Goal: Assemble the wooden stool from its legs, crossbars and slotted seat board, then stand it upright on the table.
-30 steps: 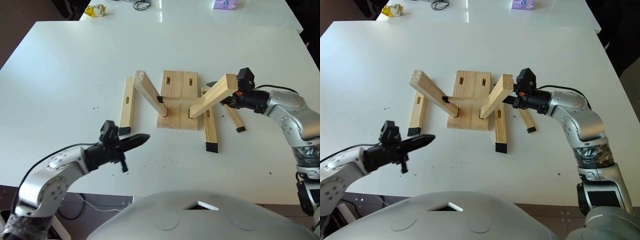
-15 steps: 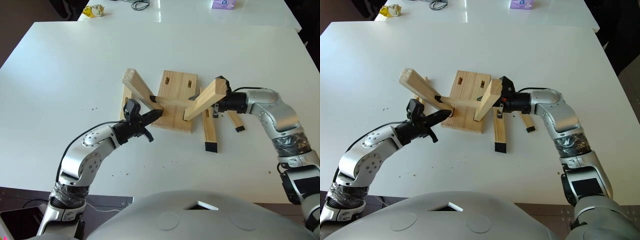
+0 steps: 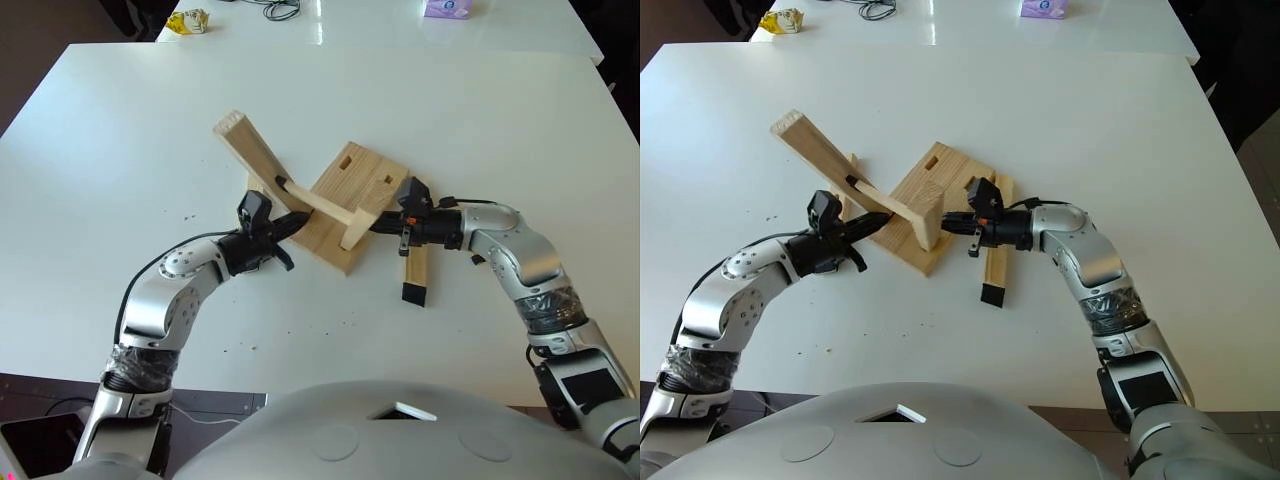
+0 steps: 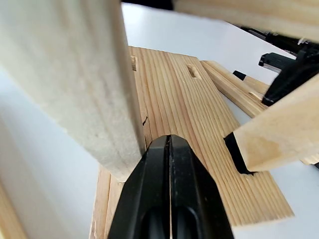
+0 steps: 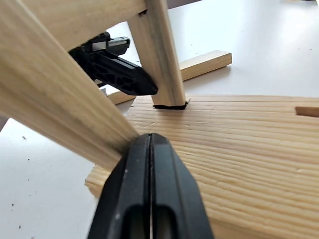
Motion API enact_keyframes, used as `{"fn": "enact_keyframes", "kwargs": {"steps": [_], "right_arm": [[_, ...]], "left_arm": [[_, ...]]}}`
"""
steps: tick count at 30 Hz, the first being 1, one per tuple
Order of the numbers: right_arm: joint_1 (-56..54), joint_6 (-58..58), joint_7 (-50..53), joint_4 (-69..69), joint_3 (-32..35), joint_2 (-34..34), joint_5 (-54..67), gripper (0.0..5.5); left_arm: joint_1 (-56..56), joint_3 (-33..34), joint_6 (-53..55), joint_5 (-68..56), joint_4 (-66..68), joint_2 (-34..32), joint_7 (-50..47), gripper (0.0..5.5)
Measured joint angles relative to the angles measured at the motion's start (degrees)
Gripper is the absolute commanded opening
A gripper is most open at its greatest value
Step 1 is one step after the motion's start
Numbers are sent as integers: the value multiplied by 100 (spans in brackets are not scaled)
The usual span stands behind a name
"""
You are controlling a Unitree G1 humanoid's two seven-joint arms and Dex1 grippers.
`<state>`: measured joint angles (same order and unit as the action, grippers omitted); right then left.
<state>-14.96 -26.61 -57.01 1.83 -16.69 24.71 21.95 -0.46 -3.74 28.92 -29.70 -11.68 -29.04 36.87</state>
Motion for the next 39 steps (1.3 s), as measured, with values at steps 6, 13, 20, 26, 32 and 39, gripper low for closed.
{"fn": "enact_keyframes", "kwargs": {"steps": [6, 13, 20, 26, 32, 39], "right_arm": [[54, -112, 162, 39, -130, -232, -14, 2], [91, -308, 270, 262, -169, -447, 40, 2], [-943, 488, 719, -837, 355, -271, -575, 2], [-2182, 2224, 1034, -3351, -153, -187, -2115, 2], [-2873, 3626, 787, -4892, -827, -184, -3159, 2], [-2978, 4106, -193, -4723, -1015, 182, -3329, 2]], "left_arm": [[-335, 110, -331, 272, 662, -37, 334, 0], [-873, 87, -744, 625, 1759, -67, 855, 0], [-936, 421, -764, 671, 1868, -106, 944, 0], [-346, 751, -105, 403, 608, -192, 624, 0], [-46, 0, 476, 552, -198, -279, 660, 0], [-302, -525, 227, 1014, 148, -558, 933, 0]]}}
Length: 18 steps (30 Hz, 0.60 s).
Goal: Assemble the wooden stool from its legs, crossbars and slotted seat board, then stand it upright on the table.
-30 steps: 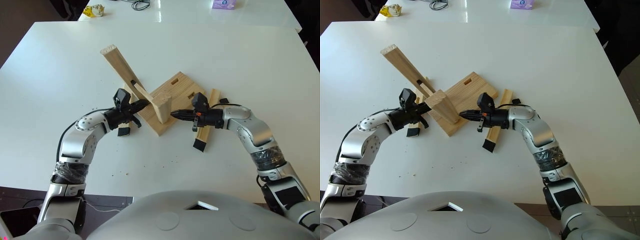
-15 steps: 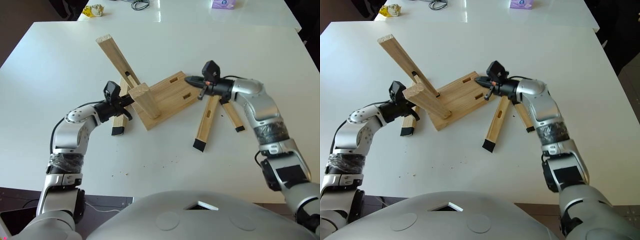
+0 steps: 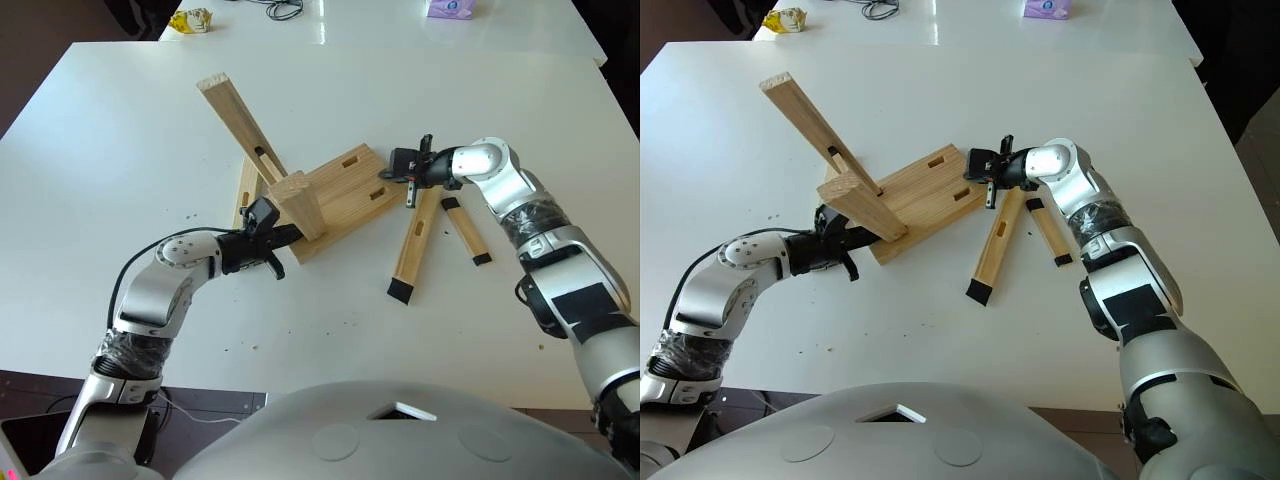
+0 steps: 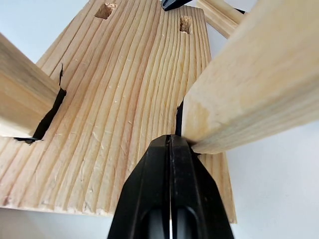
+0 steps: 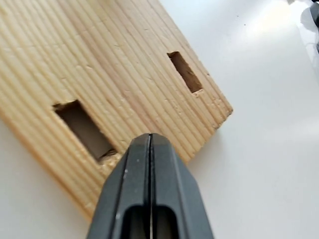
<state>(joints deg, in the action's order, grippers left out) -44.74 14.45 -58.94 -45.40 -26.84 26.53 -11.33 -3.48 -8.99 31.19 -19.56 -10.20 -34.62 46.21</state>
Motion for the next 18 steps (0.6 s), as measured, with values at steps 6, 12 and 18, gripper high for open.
{"fn": "enact_keyframes", "kwargs": {"steps": [6, 12, 18], "right_arm": [[737, -159, -1099, 1472, -5, 587, 316, 2], [1402, -658, -1507, 2743, 9, 907, 651, 2], [1757, -1324, -1691, 3578, 17, 1046, 841, 2]], "left_arm": [[-90, -20, -467, 41, 369, -249, 294, 0], [-337, -37, -724, 106, 781, -435, 543, 0], [-814, -94, -1000, 300, 1468, -501, 644, 0]]}}
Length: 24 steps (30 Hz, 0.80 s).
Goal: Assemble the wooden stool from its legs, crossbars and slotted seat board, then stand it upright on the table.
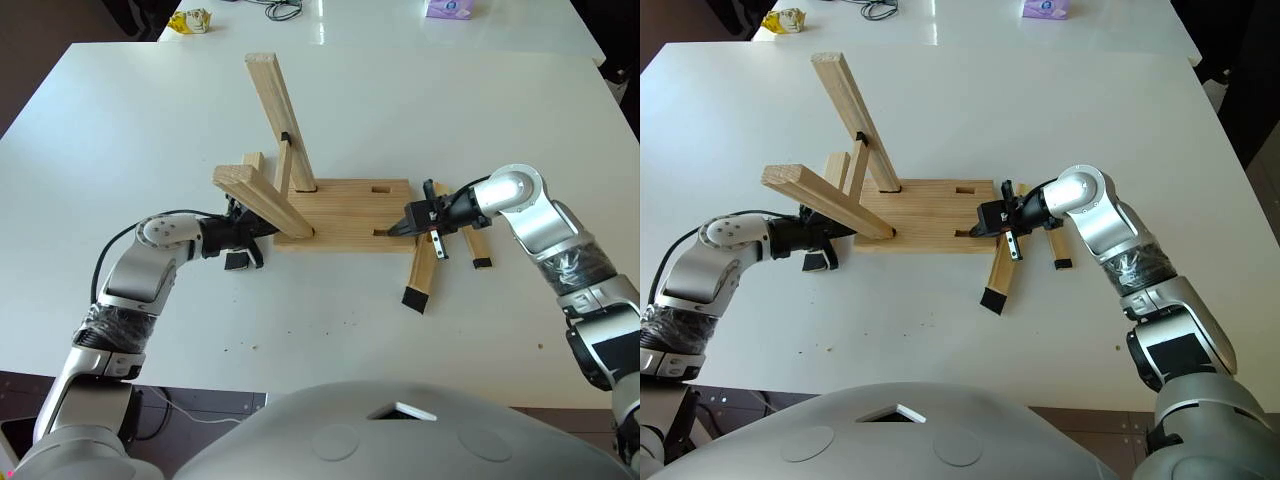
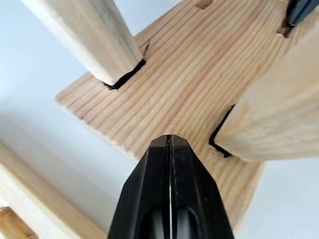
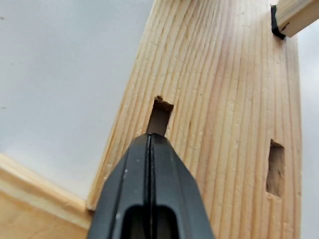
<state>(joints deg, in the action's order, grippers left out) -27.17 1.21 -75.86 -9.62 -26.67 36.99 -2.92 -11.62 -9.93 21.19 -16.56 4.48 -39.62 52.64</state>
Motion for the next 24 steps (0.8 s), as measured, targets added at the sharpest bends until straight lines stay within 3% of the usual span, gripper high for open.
{"fn": "enact_keyframes", "kwargs": {"steps": [12, 16, 21, 24], "right_arm": [[584, -773, -93, 996, 9, -49, 347, 2], [637, -1163, -249, 1326, 620, 15, 1246, 2], [356, -1468, -63, 1311, 1232, 132, 1671, 2], [-218, -1017, 703, 388, 1243, -81, 1040, 2]], "left_arm": [[-780, 115, -351, 62, 1308, 630, -36, 0], [-799, 655, -149, -41, 1502, 689, -431, 0], [-303, 1483, 458, -394, 468, 252, -529, 0], [477, 1936, 1083, -749, -676, -62, -507, 0]]}}
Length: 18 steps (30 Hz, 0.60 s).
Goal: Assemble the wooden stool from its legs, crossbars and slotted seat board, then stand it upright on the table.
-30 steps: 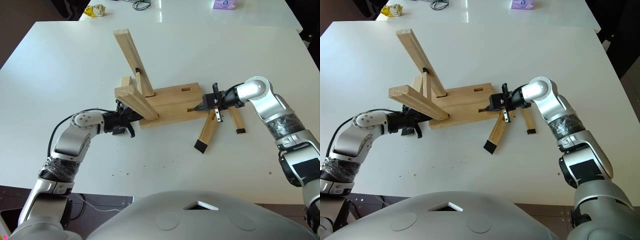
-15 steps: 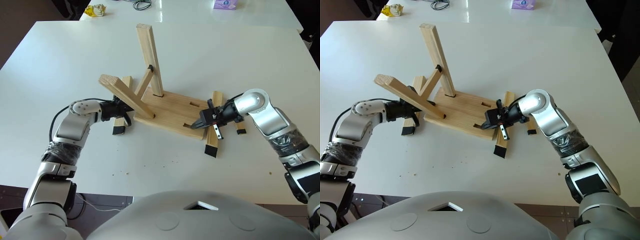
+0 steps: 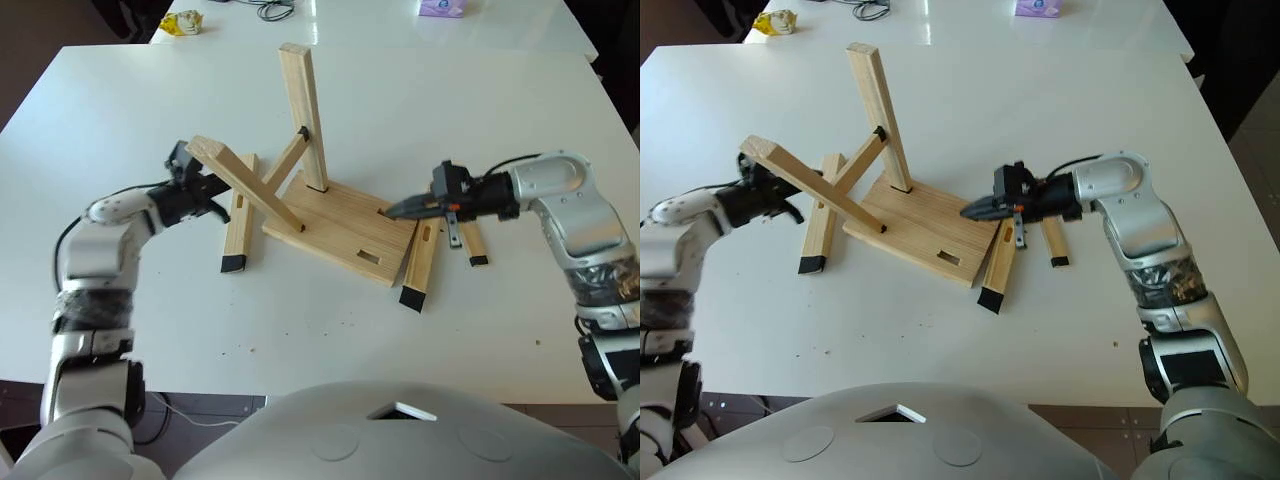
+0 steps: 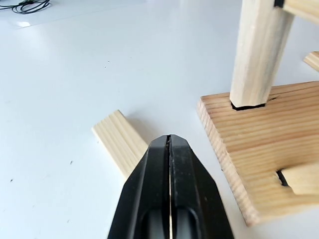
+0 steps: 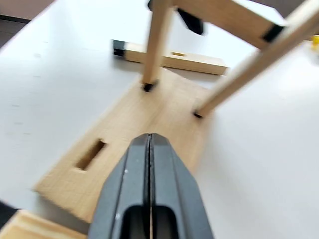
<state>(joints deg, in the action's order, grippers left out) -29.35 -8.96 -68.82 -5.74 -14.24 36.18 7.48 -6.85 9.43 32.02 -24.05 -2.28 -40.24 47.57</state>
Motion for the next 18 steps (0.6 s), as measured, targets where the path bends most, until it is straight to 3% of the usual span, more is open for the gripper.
{"fn": "enact_keyframes", "kwargs": {"steps": [3, 7, 12, 18], "right_arm": [[-391, 453, 766, -991, -130, -223, -649, 2], [-720, 1100, 1525, -2479, -483, -587, -1467, 2], [-1112, 1780, 1593, -3700, -1006, -917, -2131, 2], [-1436, 2314, 928, -3976, -1243, -968, -2253, 2]], "left_arm": [[814, 51, 479, -359, -1204, -281, 265, 0], [1755, -521, 855, -465, -2529, -715, 646, 0], [1646, -1335, 865, -90, -2591, -546, 333, 0], [1003, -2295, 195, 820, -1729, -40, -141, 0]]}}
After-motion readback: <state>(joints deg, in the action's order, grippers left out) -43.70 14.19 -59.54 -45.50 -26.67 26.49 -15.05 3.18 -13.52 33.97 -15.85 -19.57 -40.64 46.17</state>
